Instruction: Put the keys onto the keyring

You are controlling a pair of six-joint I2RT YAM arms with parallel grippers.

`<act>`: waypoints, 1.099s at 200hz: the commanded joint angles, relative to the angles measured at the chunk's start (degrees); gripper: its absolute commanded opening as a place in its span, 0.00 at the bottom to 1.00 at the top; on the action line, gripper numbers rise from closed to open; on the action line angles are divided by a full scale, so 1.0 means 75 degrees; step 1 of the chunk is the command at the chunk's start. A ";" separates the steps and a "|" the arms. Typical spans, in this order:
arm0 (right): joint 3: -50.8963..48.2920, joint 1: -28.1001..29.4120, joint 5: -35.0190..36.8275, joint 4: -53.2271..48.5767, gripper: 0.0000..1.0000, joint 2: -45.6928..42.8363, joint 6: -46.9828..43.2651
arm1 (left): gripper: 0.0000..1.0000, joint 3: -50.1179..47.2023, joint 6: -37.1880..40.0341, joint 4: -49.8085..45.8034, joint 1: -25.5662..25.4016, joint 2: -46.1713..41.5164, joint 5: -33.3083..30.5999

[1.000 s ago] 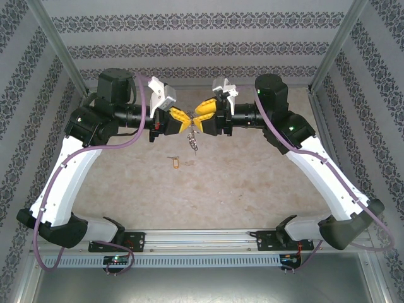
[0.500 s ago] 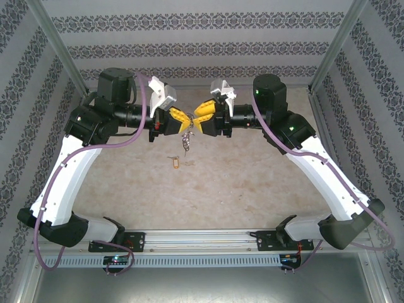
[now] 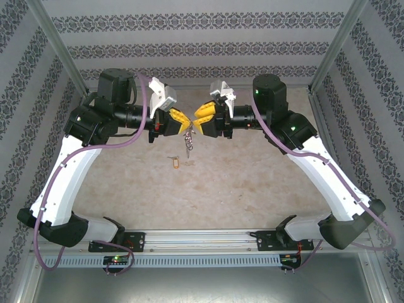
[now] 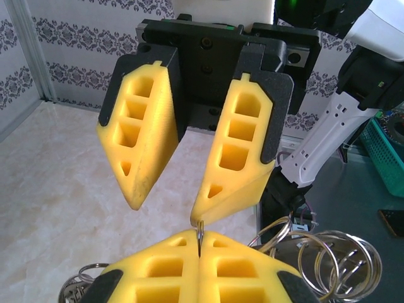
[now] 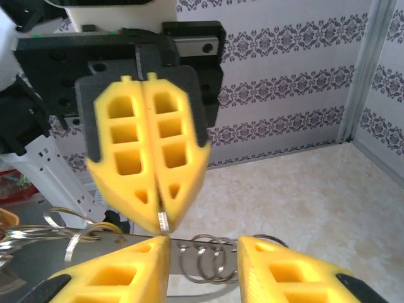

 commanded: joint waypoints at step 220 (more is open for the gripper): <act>0.0186 0.0447 -0.0138 0.0063 0.14 0.0178 -0.0285 | 0.00 0.0204 0.0071 0.0061 -0.0018 -0.0220 0.0112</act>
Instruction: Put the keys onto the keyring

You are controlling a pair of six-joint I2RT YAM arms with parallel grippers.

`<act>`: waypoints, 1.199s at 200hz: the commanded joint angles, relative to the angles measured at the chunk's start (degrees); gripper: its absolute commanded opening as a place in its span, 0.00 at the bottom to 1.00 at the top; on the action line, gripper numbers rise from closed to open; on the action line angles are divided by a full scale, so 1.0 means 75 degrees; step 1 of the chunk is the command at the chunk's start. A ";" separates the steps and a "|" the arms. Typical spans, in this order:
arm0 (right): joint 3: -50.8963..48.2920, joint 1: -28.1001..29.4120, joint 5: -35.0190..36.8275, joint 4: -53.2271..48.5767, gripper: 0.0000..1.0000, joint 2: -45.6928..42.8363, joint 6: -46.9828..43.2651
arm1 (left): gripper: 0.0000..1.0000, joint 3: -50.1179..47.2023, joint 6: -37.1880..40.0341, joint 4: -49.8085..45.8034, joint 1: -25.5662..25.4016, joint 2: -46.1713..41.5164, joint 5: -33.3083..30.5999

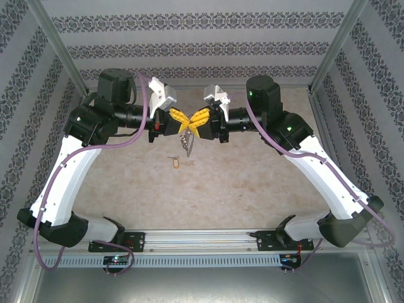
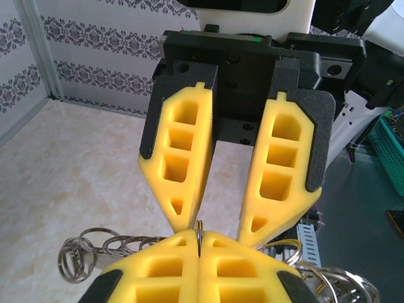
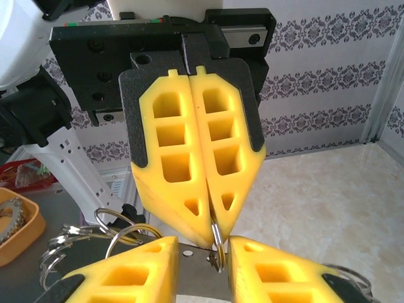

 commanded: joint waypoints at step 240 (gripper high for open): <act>-0.0615 -0.0357 0.0322 0.4461 0.00 -0.0480 0.2060 | 0.39 -0.0346 -0.2055 0.2856 0.0320 -0.1079 0.0436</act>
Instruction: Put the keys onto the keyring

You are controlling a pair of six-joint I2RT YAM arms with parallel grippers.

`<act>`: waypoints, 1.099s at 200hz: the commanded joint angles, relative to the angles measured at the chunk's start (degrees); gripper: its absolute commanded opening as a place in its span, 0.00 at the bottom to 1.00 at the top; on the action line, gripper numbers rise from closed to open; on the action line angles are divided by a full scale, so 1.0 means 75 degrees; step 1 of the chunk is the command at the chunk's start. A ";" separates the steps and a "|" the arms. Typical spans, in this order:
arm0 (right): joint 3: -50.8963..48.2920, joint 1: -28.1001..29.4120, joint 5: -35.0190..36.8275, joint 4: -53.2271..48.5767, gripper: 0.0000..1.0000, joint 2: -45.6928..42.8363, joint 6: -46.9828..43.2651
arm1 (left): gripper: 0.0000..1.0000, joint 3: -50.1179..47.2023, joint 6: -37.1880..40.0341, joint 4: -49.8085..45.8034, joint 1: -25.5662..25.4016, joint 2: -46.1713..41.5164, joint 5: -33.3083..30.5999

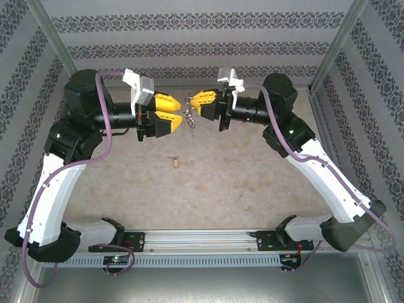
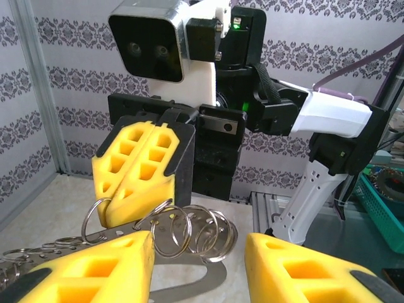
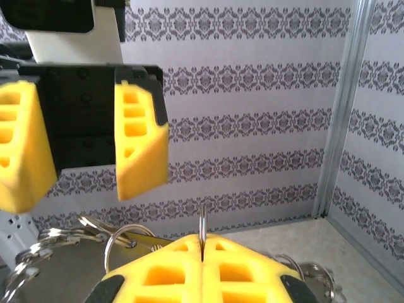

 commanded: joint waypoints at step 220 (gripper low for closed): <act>0.0292 0.0207 -0.0759 0.2304 0.00 0.0205 0.1807 | 0.32 0.0005 -0.1700 0.2815 0.0611 0.0389 0.0724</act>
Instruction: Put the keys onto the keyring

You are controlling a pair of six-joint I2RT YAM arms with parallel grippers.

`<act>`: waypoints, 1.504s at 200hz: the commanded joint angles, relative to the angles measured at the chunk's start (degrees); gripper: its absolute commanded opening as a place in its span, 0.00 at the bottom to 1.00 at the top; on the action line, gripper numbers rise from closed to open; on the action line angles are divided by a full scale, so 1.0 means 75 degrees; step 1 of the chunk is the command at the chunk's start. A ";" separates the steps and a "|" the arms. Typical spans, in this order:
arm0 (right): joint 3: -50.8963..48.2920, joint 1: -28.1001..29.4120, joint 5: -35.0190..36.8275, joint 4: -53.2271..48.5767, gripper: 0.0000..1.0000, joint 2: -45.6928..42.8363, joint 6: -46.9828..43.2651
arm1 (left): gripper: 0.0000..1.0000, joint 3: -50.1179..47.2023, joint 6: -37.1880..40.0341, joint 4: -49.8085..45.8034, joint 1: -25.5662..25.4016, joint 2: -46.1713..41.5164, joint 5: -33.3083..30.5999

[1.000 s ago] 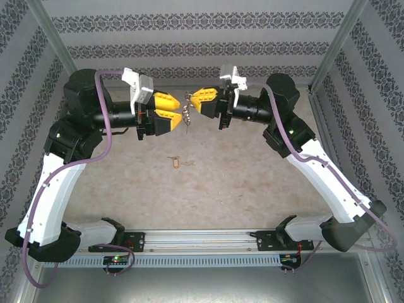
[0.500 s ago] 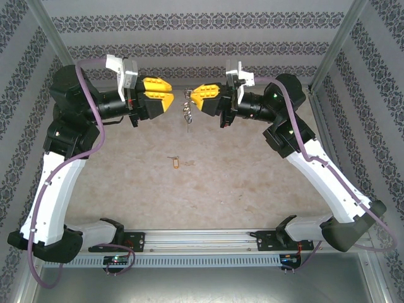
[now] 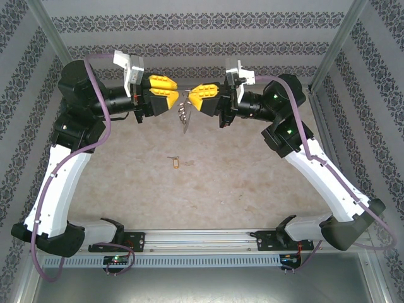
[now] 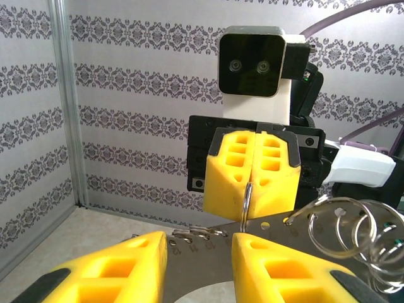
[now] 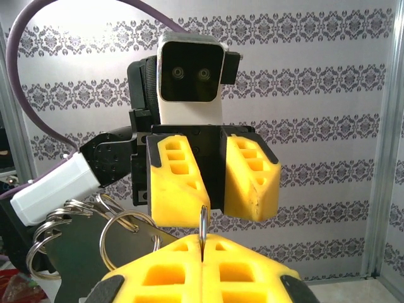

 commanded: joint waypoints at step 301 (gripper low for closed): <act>0.0816 -0.0049 0.1787 -0.4854 0.40 -0.0583 -0.3105 | 0.00 0.0884 0.5279 -0.5083 -0.1652 -0.0135 -0.3028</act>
